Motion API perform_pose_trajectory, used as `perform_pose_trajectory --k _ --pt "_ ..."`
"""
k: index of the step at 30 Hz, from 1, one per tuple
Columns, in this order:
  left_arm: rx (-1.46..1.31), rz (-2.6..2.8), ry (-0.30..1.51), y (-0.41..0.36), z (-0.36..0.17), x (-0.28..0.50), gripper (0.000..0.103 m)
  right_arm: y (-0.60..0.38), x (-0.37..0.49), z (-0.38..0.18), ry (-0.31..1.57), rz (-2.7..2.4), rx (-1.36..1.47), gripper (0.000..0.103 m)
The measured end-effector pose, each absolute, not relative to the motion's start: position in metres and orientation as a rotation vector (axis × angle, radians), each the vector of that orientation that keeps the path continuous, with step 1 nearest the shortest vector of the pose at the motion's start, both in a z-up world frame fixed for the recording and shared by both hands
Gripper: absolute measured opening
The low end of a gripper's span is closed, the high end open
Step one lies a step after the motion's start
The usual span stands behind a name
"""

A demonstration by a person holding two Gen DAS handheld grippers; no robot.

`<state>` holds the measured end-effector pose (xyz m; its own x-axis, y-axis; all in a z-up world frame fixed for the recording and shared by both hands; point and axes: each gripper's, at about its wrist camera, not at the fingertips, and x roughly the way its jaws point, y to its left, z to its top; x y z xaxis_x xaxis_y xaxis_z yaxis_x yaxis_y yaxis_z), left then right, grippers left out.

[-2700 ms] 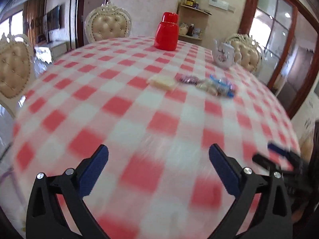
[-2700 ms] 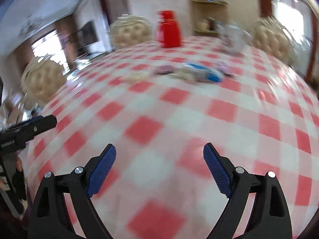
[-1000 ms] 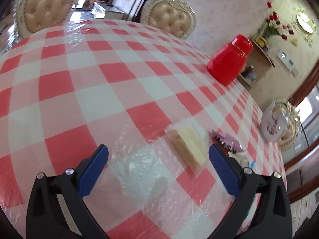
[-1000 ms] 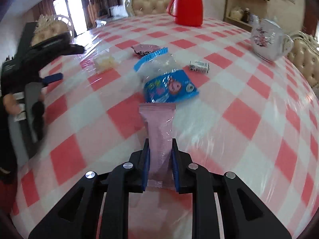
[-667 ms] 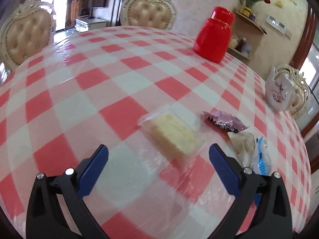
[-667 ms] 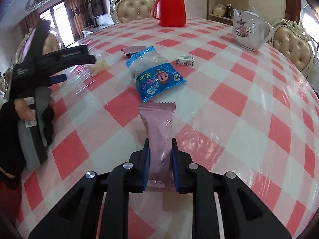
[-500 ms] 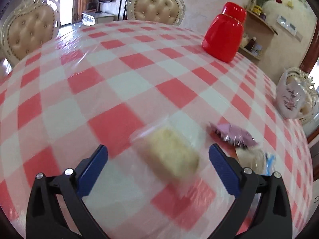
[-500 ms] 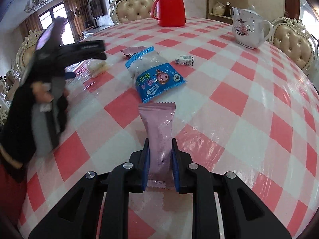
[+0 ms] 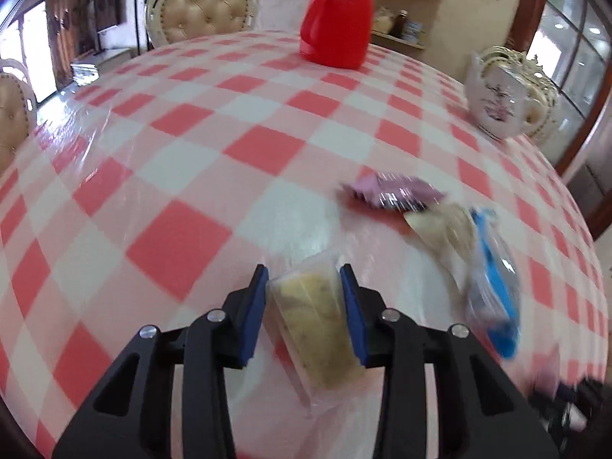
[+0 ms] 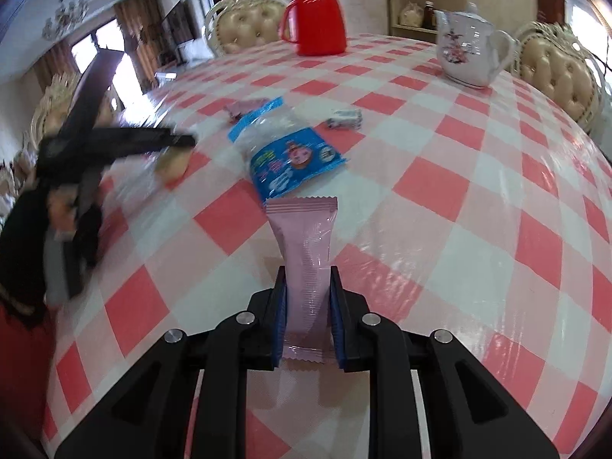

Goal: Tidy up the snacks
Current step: 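Lift the cake slice and pink bar up from the table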

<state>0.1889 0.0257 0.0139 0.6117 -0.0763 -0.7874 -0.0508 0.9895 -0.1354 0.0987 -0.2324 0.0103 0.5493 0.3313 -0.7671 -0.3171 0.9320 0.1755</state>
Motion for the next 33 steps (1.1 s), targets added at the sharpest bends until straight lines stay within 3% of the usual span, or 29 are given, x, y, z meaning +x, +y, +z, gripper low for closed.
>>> perform_pose_trajectory --k 8,11,12,14,19,21,22,23,33 --pt "-0.189 -0.084 0.873 0.019 0.021 0.139 0.039 -0.245 0.102 0.011 0.901 0.336 0.068 0.02" --pt "-0.166 -0.083 0.876 0.01 0.013 0.133 0.043 -0.249 0.099 0.012 0.895 0.311 0.083 0.021" --pt "-0.137 -0.081 0.886 0.004 0.01 0.134 0.051 -0.251 0.098 0.012 0.895 0.305 0.089 0.021" --pt "-0.098 -0.096 0.891 -0.005 0.01 0.132 0.085 -0.255 0.094 0.012 0.893 0.292 0.106 0.021" --pt "-0.032 -0.065 0.924 -0.022 0.004 0.115 0.087 -0.259 0.086 0.014 0.884 0.28 0.125 0.021" --pt "-0.014 -0.063 0.923 -0.024 0.005 0.113 0.082 -0.258 0.083 0.014 0.878 0.28 0.13 0.021" --pt "0.004 -0.054 0.914 -0.024 0.006 0.111 0.047 -0.259 0.081 0.015 0.874 0.281 0.135 0.021" --pt "0.034 -0.055 0.9 -0.026 0.008 0.11 0.035 -0.258 0.077 0.016 0.865 0.286 0.142 0.021" --pt "-0.132 -0.139 0.794 -0.005 0.029 0.057 0.035 -0.248 0.037 0.023 0.827 0.31 0.167 0.021"
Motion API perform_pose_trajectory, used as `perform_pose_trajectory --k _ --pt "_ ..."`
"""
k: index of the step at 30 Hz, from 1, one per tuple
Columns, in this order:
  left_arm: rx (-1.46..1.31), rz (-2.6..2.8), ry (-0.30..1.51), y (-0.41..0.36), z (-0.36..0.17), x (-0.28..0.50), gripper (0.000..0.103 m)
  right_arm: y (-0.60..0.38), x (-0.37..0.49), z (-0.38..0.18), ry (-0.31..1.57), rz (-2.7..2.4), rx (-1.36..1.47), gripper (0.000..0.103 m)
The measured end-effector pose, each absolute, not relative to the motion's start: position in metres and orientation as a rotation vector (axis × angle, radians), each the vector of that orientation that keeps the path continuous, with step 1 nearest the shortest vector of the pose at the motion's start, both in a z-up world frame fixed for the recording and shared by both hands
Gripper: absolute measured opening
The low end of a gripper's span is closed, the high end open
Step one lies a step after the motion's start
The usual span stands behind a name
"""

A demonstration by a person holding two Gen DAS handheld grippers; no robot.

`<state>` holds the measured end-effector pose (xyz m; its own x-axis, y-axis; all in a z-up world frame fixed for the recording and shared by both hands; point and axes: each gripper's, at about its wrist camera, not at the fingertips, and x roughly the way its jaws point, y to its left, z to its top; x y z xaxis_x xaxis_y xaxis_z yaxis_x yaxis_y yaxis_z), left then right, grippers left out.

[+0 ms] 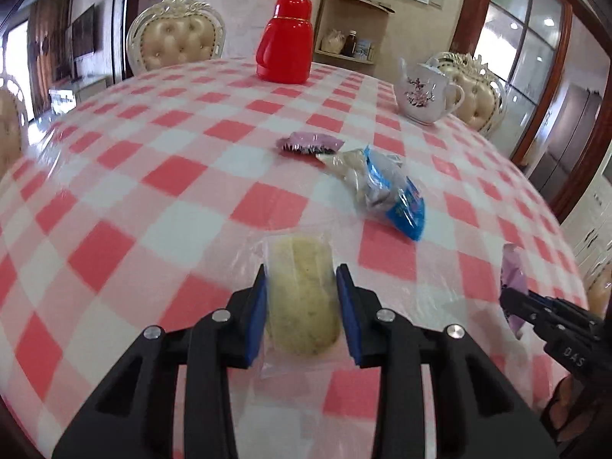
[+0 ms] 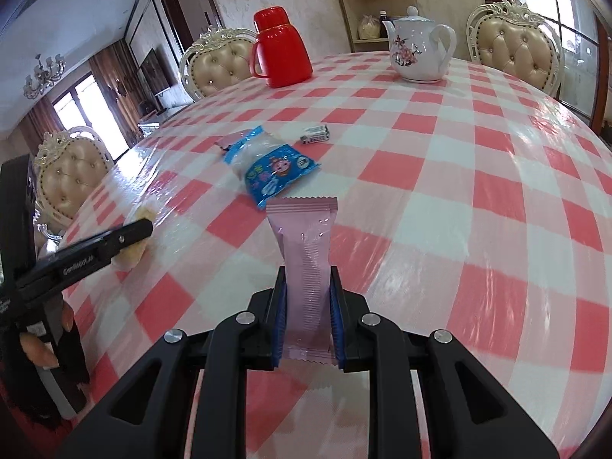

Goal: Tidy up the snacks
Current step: 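Lift the cake slice and pink bar up from the table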

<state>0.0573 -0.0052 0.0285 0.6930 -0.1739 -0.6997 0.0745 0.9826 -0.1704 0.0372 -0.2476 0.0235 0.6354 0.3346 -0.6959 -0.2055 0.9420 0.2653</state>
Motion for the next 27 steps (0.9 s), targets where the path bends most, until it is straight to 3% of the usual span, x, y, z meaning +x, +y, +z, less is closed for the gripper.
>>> perform_pose_trajectory --k 27 --pt "-0.015 -0.197 0.707 -0.007 0.055 -0.106 0.035 -0.176 -0.1 0.045 0.793 0.401 0.128 0.02"
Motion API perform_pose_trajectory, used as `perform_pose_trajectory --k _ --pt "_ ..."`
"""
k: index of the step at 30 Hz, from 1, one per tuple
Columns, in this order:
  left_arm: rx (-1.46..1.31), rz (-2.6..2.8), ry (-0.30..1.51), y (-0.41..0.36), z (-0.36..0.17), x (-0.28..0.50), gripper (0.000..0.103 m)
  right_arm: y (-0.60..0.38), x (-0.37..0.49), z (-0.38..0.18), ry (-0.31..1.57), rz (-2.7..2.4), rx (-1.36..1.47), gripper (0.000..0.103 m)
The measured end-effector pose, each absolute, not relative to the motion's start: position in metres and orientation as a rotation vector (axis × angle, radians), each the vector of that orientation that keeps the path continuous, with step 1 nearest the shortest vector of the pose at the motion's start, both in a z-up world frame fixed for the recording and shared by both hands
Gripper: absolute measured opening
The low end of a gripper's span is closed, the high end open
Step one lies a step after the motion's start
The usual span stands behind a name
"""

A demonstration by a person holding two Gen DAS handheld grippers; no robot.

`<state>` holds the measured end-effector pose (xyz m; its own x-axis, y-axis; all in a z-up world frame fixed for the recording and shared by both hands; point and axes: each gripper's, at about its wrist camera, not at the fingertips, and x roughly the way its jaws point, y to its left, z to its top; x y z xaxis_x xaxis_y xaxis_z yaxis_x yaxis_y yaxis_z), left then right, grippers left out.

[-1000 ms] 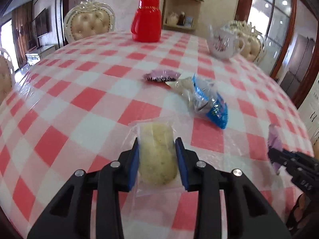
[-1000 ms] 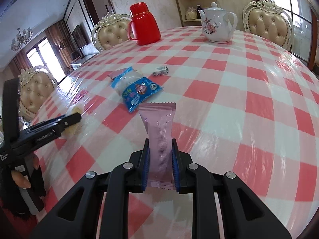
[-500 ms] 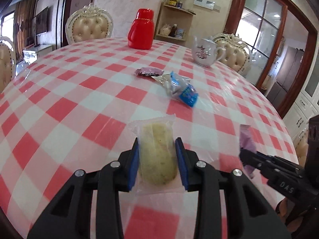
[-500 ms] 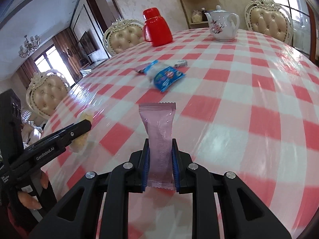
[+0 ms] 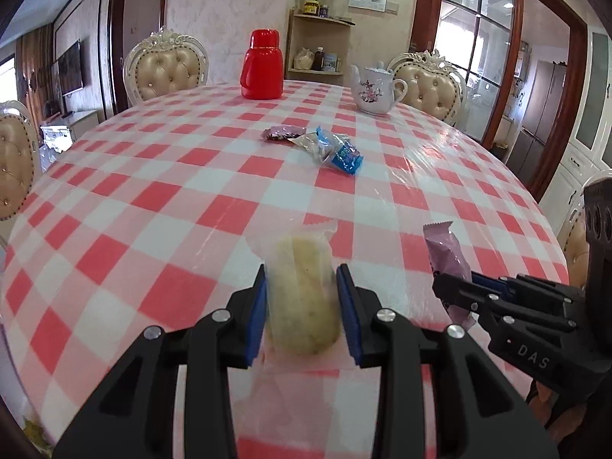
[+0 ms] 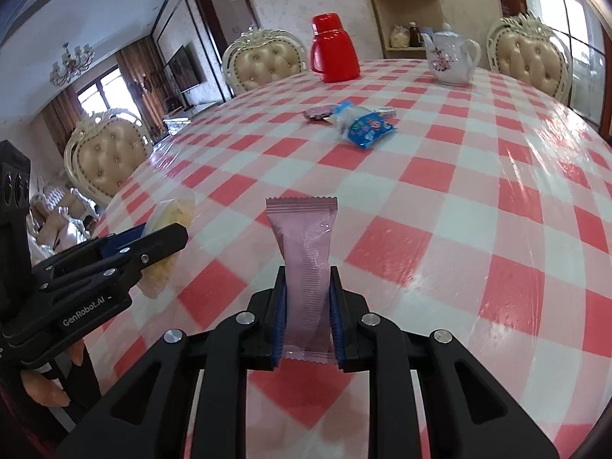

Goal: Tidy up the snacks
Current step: 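Lift the cake slice and pink bar up from the table, then carry both held snacks over the purple-rimmed bin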

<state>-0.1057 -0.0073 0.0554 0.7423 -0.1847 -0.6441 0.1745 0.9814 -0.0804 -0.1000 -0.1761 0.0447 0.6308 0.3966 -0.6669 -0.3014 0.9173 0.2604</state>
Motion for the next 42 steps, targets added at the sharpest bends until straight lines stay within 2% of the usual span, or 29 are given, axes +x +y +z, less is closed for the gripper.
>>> perform_pose_trajectory --k 15,30,42 --pt "0.027 -0.113 0.715 0.07 0.061 -0.177 0.035 -0.084 -0.148 0.055 0.792 0.557 -0.045 0.02" --pt "-0.013 0.02 0.734 0.171 0.058 -0.213 0.035 0.012 -0.196 0.067 0.765 0.739 -0.201 0.021" --pt "0.086 0.152 0.777 0.24 0.067 -0.233 0.035 0.104 -0.241 0.06 0.764 0.915 -0.378 0.021"
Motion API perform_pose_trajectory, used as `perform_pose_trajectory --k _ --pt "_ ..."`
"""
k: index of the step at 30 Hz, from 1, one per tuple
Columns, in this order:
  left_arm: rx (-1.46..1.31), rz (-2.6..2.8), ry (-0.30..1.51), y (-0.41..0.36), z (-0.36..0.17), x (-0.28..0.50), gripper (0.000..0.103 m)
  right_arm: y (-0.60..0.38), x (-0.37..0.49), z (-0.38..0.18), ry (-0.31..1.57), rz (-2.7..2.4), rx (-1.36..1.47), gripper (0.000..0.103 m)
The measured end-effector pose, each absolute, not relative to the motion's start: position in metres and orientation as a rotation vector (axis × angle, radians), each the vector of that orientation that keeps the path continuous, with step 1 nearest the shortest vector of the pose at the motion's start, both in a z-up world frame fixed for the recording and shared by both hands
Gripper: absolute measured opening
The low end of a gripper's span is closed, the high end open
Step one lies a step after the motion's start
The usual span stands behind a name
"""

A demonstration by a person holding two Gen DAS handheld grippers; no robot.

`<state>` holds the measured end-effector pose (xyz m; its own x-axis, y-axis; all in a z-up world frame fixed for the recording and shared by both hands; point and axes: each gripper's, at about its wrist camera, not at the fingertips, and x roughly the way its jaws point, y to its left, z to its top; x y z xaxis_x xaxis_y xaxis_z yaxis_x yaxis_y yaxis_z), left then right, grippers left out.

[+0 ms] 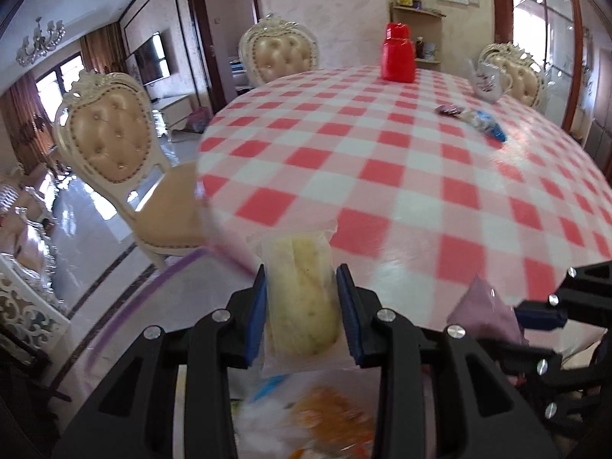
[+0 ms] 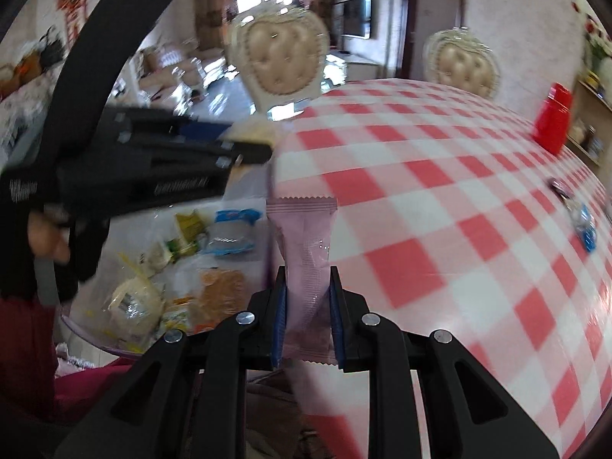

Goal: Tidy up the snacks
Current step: 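Carry both held snacks over the purple-rimmed bin, then open both grippers to drop the snacks into the bin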

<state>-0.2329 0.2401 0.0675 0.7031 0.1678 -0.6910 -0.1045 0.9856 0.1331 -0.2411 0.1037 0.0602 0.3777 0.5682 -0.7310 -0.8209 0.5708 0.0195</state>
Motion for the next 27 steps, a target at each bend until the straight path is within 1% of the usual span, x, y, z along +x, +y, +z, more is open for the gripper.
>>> perform_pose_trajectory --k 7,9,10,11,12,13,15,18,20,21,23,25,27 --pt "0.103 0.213 0.814 0.278 0.07 -0.244 0.035 0.14 -0.266 0.046 0.778 1.033 -0.439 0.021" --pt "0.105 0.23 0.828 0.285 0.069 -0.247 0.036 0.145 -0.272 0.045 0.772 1.088 -0.423 0.024" --pt "0.1 0.249 0.829 0.29 0.07 -0.247 0.043 0.146 -0.276 0.045 0.762 1.121 -0.415 0.028" --pt "0.085 0.285 0.819 0.296 0.072 -0.248 0.057 0.147 -0.277 0.046 0.754 1.13 -0.408 0.041" --pt "0.076 0.334 0.793 0.3 0.075 -0.249 0.082 0.144 -0.276 0.05 0.733 1.125 -0.391 0.05" --pt "0.072 0.373 0.766 0.302 0.079 -0.25 0.09 0.137 -0.273 0.054 0.71 1.111 -0.364 0.061" --pt "0.049 0.415 0.724 0.304 0.086 -0.252 0.091 0.123 -0.262 0.06 0.697 1.079 -0.313 0.062" --pt "-0.011 0.4 0.636 0.297 0.097 -0.256 0.097 0.086 -0.232 0.066 0.701 0.985 -0.206 0.065" --pt "-0.042 0.389 0.588 0.287 0.101 -0.255 0.101 0.057 -0.213 0.068 0.706 0.911 -0.14 0.071" --pt "-0.068 0.36 0.564 0.277 0.102 -0.254 0.101 0.037 -0.2 0.067 0.715 0.858 -0.093 0.072" --pt "-0.105 0.288 0.557 0.258 0.103 -0.247 0.101 -0.001 -0.175 0.066 0.731 0.749 -0.01 0.08" --pt "-0.129 0.188 0.588 0.23 0.101 -0.231 0.101 -0.037 -0.156 0.064 0.74 0.637 0.065 0.085" --pt "-0.125 0.096 0.617 0.198 0.101 -0.21 0.101 -0.073 -0.135 0.061 0.758 0.531 0.117 0.087"
